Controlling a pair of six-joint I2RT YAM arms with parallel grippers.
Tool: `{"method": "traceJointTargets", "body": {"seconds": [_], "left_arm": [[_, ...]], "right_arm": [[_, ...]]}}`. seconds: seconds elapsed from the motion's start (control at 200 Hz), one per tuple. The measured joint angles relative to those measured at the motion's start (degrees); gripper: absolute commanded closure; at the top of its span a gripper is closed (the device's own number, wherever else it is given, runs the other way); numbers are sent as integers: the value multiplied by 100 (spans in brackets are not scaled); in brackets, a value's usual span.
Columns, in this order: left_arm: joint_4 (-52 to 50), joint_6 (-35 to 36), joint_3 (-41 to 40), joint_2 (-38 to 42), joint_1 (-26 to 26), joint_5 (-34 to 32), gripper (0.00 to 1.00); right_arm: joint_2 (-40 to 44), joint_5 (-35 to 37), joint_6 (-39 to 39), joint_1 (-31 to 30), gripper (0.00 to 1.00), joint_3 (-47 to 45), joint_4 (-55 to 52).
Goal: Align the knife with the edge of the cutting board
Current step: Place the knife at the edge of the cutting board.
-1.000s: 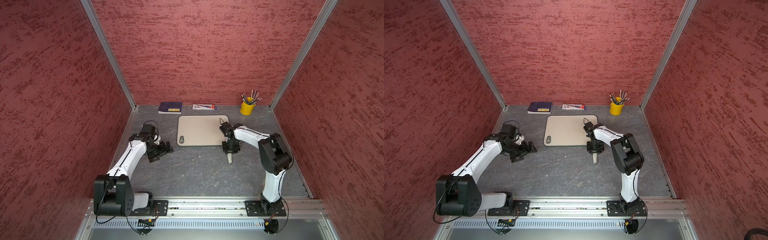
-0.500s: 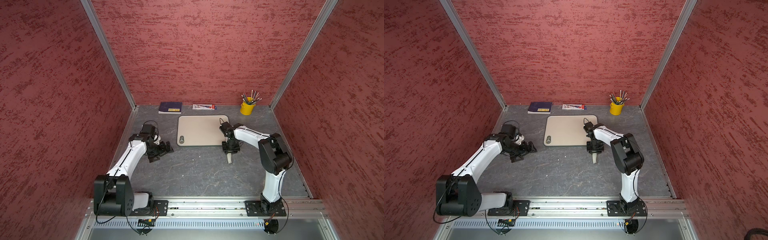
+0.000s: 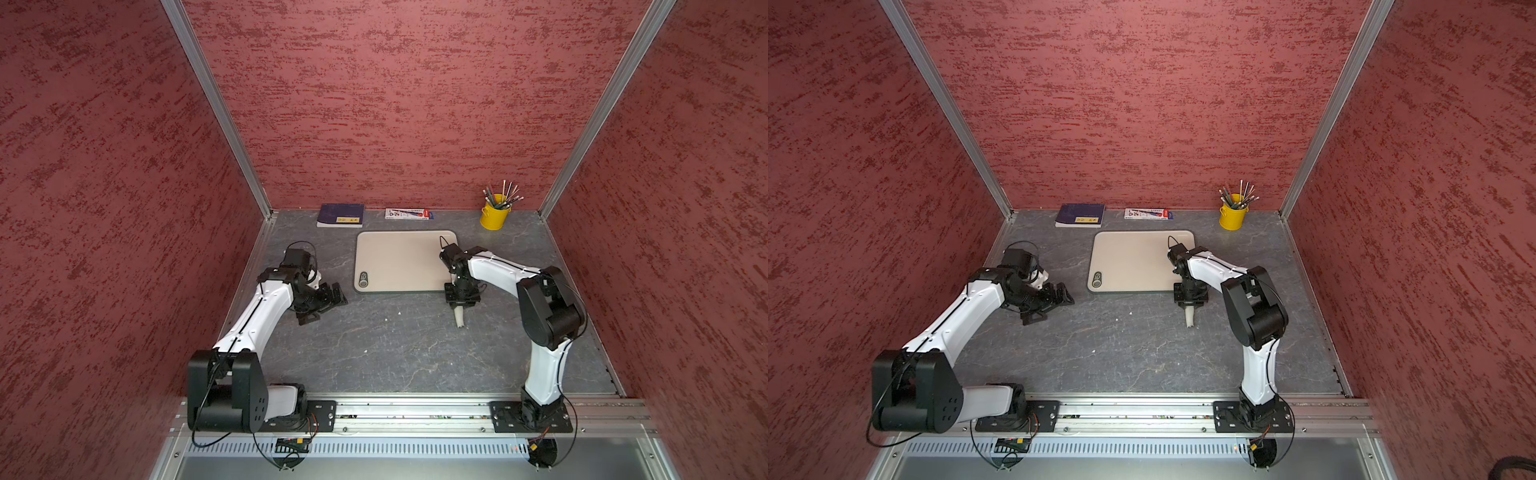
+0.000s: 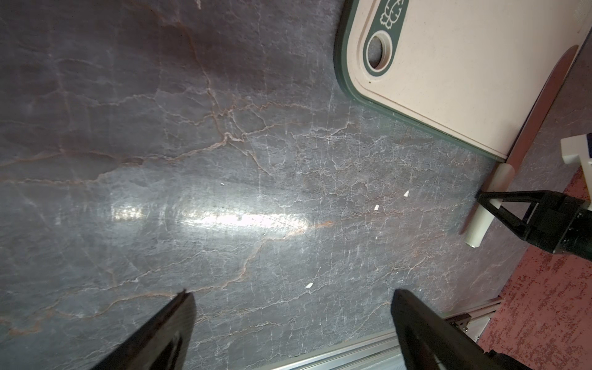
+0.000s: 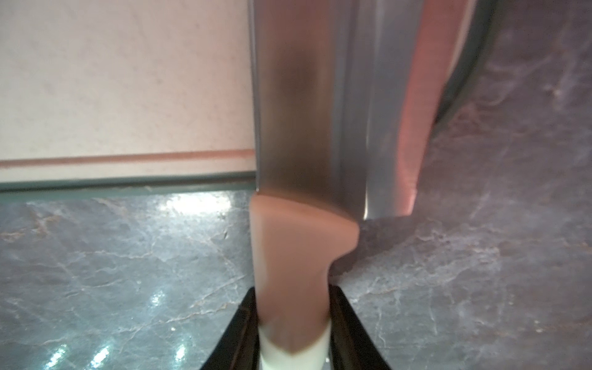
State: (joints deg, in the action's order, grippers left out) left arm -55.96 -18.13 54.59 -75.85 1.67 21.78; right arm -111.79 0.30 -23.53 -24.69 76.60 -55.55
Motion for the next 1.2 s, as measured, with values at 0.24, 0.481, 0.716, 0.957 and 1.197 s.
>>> {"method": "traceJointTargets", "body": {"seconds": [0.24, 0.481, 0.716, 0.957, 1.197], "left_arm": [[0, 0, 0, 0, 7, -2, 0], [0, 0, 0, 0, 28, -4, 0], [-2, 0, 0, 0, 39, -11, 0], [-15, -2, 0, 0, 55, -70, 0], [-15, -2, 0, 0, 61, -87, 0]], "right_arm": [[0, 26, 0, 7, 69, 0, -9], [0, 55, -2, 9, 69, 0, -20], [0, 55, -2, 11, 68, 0, -20], [0, 55, -4, 15, 63, 0, -20], [0, 59, -4, 48, 60, 0, 37]]}}
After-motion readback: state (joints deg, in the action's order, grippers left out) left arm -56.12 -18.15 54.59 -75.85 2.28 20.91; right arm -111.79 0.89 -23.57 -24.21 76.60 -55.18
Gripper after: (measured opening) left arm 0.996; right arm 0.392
